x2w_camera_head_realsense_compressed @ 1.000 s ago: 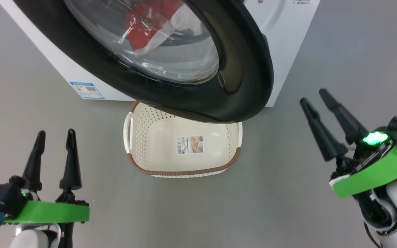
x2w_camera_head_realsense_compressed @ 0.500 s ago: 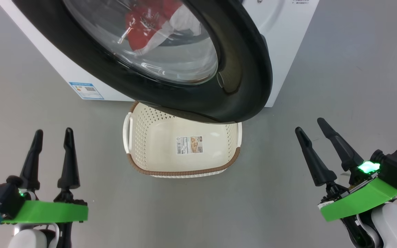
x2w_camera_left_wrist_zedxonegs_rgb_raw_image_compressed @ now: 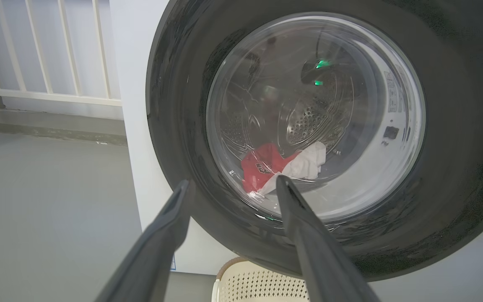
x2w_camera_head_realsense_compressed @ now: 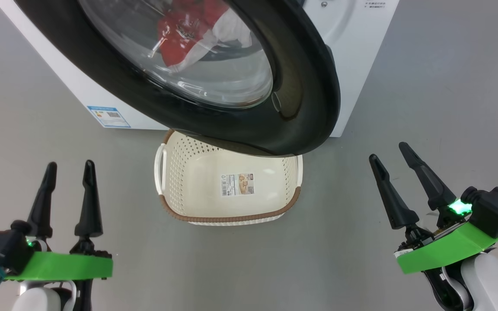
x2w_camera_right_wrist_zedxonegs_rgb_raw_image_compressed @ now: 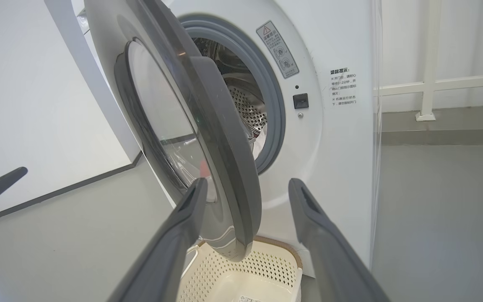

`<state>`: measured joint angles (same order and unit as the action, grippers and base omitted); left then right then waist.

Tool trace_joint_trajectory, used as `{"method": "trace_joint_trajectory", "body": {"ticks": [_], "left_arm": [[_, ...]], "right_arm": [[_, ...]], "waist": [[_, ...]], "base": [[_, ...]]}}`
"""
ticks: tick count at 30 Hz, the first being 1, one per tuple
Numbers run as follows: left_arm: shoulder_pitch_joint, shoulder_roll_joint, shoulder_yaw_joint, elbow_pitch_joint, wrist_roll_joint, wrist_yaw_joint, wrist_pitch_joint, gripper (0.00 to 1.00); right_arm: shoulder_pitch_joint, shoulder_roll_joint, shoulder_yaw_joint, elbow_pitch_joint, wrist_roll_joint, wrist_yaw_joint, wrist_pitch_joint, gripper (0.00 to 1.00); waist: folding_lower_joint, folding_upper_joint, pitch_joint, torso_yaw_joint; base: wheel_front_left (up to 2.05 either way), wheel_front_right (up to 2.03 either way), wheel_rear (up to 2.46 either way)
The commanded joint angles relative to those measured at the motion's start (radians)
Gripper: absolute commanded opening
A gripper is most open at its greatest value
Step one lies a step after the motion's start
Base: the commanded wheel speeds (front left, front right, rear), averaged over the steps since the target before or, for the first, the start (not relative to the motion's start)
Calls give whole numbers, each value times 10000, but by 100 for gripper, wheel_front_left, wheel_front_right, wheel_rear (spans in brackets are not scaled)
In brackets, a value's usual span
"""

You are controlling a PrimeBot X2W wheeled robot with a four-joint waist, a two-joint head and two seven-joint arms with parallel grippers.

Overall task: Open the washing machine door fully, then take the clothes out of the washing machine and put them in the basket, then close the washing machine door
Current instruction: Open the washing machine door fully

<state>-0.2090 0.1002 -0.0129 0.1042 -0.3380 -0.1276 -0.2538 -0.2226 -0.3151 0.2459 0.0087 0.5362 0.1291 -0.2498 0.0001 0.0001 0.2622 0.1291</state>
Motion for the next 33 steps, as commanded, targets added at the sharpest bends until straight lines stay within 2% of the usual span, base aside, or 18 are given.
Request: {"method": "trace_joint_trajectory", "body": {"ticks": [1, 12, 21, 22, 23, 24, 25, 26, 27, 33], "left_arm": [[59, 298, 292, -296, 74, -31, -80, 100], [152, 290, 256, -297, 99, -31, -80, 100], [127, 281, 208, -283, 101, -31, -80, 100], [117, 279, 200, -277, 100, -31, -80, 100], [106, 276, 194, -273, 98, -31, -80, 100], [99, 275, 188, -270, 93, -31, -80, 100], [90, 275, 184, -265, 88, -31, -80, 100], [77, 274, 180, -259, 83, -31, -80, 100], [56, 273, 171, -241, 72, -31, -80, 100], [1, 234, 136, -210, 45, -31, -80, 100]], "right_arm": [[172, -28, 128, -202, -181, 16, -119, 100], [70, -154, 207, -34, -213, 16, -120, 100], [-718, -486, 211, 263, 13, 16, -120, 100], [-843, -524, 226, 329, 77, 16, -120, 96], [-979, -555, 262, 390, 159, 16, -120, 68], [-1118, -578, 314, 439, 266, 16, -120, 46], [-1252, -606, 375, 515, 409, 16, -120, 32], [-1400, -639, 440, 591, 595, 16, -120, 8], [-1680, -779, 703, 826, 1122, 16, -120, 0], [-2721, -1175, 993, 1301, 2700, 16, -120, 0]], "waist": [[0, -1, -31, 3], [0, -1, -108, -69], [0, -1, -82, -100], [0, -1, -70, -92], [0, -1, -58, -81], [0, -1, -45, -68], [0, -1, -29, -52], [0, -1, -14, -36], [0, -1, -6, 2], [0, -1, 65, 96]], "base": [[0, 0, 0], [0, 0, 0], [0, 0, 0], [0, 0, 0], [0, 0, 0], [0, 0, 0], [0, 0, 0], [0, 0, 0], [0, 0, 0], [0, 0, 0]]}}
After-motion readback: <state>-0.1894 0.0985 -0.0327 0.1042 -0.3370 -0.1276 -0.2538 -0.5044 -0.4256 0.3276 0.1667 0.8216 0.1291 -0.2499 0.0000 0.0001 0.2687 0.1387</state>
